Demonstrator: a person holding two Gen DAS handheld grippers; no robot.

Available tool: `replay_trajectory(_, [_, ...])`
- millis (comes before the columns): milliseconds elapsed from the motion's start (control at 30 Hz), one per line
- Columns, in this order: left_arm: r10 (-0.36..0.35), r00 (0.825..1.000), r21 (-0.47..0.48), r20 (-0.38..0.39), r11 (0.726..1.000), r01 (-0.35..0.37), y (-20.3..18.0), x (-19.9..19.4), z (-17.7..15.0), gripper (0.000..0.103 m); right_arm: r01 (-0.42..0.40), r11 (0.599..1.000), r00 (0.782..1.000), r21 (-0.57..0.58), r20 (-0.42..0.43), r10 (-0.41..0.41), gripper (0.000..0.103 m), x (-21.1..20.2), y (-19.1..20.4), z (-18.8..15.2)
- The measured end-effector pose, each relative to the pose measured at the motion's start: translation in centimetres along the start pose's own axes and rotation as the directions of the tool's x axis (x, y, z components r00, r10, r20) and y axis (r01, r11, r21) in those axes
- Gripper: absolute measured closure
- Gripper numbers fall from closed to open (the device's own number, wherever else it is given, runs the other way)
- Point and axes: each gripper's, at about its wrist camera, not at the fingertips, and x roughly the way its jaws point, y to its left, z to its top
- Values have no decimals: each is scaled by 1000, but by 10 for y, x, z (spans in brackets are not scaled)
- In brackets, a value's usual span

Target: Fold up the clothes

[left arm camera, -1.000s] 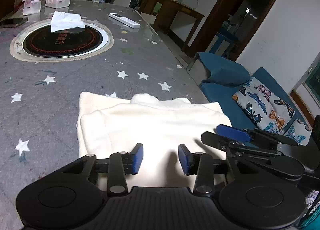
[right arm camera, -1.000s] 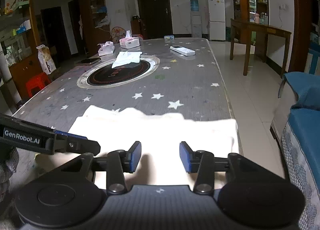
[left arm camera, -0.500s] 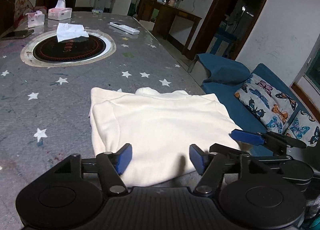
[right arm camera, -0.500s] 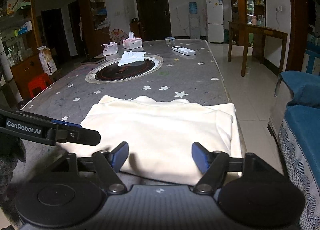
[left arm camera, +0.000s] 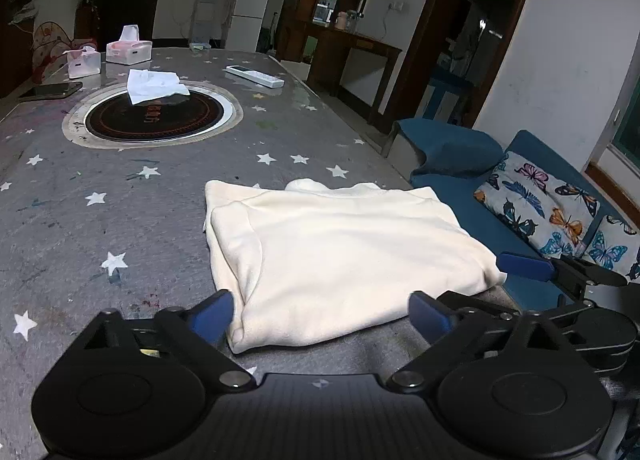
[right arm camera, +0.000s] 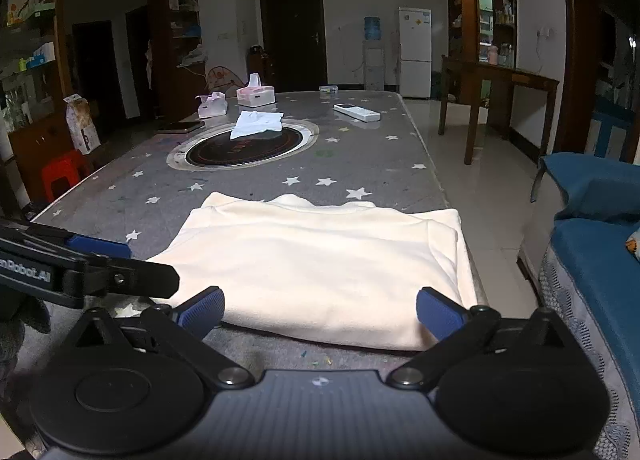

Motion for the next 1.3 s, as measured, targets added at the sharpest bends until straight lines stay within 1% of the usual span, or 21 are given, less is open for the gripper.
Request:
replay_trajectory(233, [-5,1000,2,23,1000,5,2,-6,-4,0,21,1000,1000,5,11,-21,0,-3,5,-4])
replay_trajectory(333, [7,999,-1,33,1000,-7,3,-8,-6,0,46,999,999,3,11,-46,0,-3,7,-6])
replay_trajectory(400, [18,999,-6,34,1000,-18,4,-8,-8,0,43,999,999,11,8,-43,0,-3,6,-7])
replay_trajectory(567, [30,999,-7,26,1000,-30,5,-8,-11,0,36,999,999,33,2,-36,0,-3,5,-10])
replay_trajectory(867, [52,999,-9,2,999,-52,6,-7,-17,0,41,999,999,13,-16,-41,0,-2,9,-13])
replay_trajectory(1300, [47,999,-13,-24,999,-47,2,-11,-27,0,41,999,999,-3,-25,-41,0,-5,12,-16])
